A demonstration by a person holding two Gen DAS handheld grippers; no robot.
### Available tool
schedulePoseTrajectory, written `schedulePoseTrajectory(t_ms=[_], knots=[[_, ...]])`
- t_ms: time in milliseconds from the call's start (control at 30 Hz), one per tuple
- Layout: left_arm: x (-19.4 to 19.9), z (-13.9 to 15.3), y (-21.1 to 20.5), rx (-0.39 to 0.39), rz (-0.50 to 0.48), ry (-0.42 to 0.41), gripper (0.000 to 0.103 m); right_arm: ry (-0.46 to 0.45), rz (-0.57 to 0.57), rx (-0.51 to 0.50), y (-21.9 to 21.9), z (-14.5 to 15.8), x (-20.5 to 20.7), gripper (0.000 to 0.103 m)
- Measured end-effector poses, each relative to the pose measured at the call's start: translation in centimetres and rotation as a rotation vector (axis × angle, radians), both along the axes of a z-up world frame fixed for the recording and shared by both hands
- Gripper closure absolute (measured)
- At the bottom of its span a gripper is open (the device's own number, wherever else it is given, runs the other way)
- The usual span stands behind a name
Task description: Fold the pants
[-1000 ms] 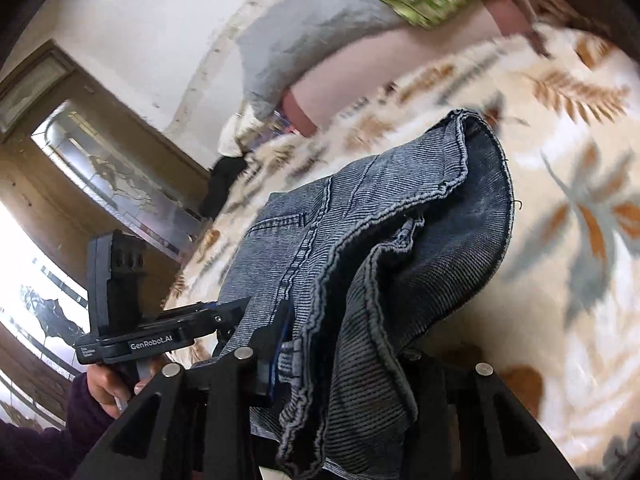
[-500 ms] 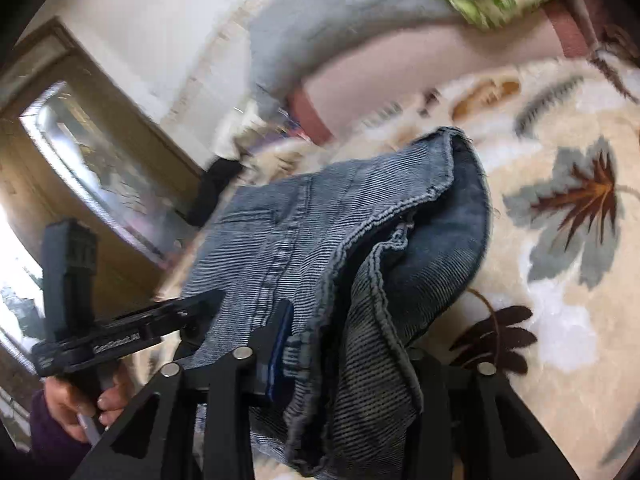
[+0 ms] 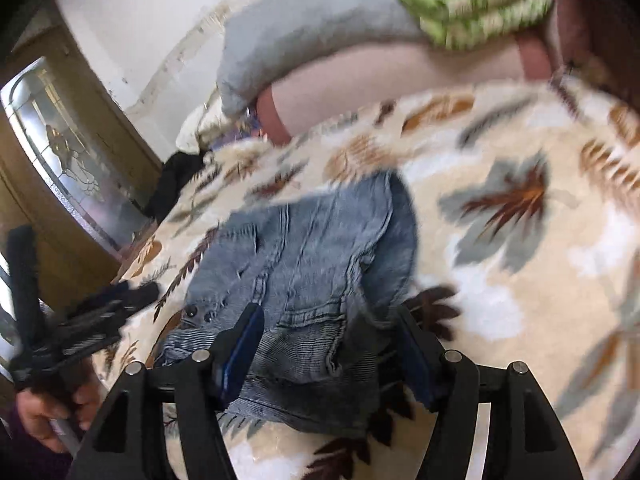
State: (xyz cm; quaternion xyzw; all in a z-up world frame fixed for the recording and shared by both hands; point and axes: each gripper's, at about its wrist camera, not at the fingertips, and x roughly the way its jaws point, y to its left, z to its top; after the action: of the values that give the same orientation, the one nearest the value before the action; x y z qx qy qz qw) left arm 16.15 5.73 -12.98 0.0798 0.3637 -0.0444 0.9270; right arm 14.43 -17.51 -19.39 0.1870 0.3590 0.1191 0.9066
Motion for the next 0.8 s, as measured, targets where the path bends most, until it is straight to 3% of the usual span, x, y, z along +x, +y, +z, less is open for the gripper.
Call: schedulePoseTrajectory(t_ms=[167, 333, 567, 800], knots=[[-4.1, 4.2, -0.8, 0.056, -0.013, -0.12, 0.018, -0.119, -0.082, -0.087, 0.1, 2.7, -5.8, 0.031], [-7.5, 7.4, -1.1, 0.024, -0.029, -0.171, 0.017, -0.197, -0.107, -0.162, 1.1, 5.9, -10.4, 0.031], [-11.1, 10.2, -1.1, 0.001, -0.035, -0.231, 0.015, -0.343, -0.133, -0.236, 2.4, 12.6, -15.4, 0.023], [-13.1, 11.4, -0.5, 0.003, -0.014, -0.262, 0.015, -0.427, -0.143, -0.29, 4.3, 16.3, -17.9, 0.022]])
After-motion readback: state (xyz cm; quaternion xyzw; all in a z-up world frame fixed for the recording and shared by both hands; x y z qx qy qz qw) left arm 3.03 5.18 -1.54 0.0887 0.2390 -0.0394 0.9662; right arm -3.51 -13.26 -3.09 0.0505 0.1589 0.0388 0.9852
